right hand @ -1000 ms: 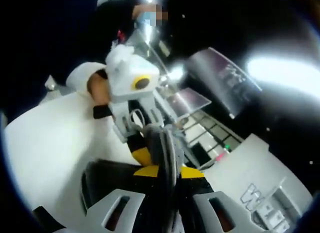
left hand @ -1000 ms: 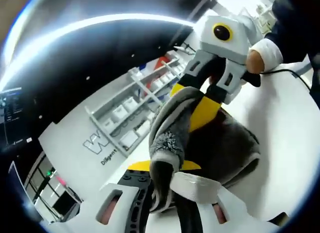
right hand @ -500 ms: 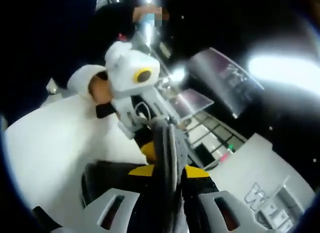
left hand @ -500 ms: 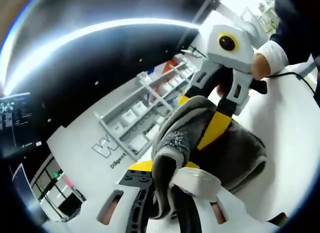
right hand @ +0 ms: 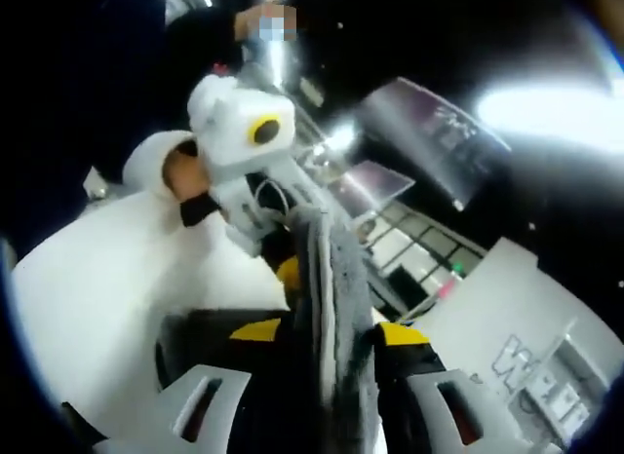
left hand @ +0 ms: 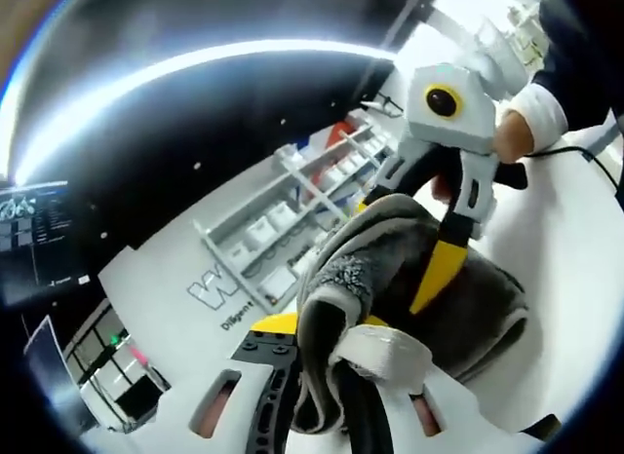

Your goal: Open the folded towel by lifting each exposed corner and separating the folded layers until the towel lies flat within the target outline without major curled edges

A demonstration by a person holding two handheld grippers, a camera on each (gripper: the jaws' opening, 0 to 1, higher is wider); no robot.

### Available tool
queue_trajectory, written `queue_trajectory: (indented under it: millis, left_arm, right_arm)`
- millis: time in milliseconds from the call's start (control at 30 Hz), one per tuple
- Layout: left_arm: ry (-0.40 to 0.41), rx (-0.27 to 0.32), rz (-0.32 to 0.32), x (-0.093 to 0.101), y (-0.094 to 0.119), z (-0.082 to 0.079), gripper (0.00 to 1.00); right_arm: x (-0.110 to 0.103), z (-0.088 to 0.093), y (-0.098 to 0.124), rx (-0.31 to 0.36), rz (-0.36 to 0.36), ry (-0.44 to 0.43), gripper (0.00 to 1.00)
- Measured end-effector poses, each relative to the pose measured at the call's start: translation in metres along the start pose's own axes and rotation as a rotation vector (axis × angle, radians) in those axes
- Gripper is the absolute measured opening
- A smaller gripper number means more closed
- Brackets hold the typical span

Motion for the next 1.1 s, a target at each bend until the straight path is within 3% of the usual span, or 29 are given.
queue_trajectory:
  millis: [367, 567, 833, 933, 1100]
  left_arm:
    - [0.050, 0.013, -0.061, -0.012, 0.004, -0.002, 0.11]
    - [0.079, 0.022, -0.132, -0.025, 0.010, -0.003, 0.11]
    - [0.116, 0.039, -0.171, -0.033, 0.014, -0.003, 0.12]
    - [0.101, 0.047, -0.181, -0.034, 0.015, -0.006, 0.12]
    - [0.086, 0.064, -0.203, -0.037, 0.018, -0.010, 0.11]
  right_arm:
    - [0.005, 0.018, -0.004, -0.083, -0.004, -0.058, 0.43]
    - [0.008, 0.026, -0.003, -0.123, 0.005, -0.100, 0.43]
    - [0.009, 0.039, -0.001, -0.163, -0.013, -0.243, 0.39]
    - [0.008, 0.042, 0.000, -0.165, -0.026, -0.349, 0.31]
    - [0.008, 0.051, 0.002, -0.179, -0.049, -0.522, 0.32]
Point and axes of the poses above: the point that each gripper's makers call its tool centre point, and the gripper's own axes: y roughly backward along the fingers, x roughly to its right, z roughly out of its underside, the point moved 3 cm from there along y, roughly backward along the fingers, and after that the axes turned 6 degrees about -y, right-handed, at the moved point
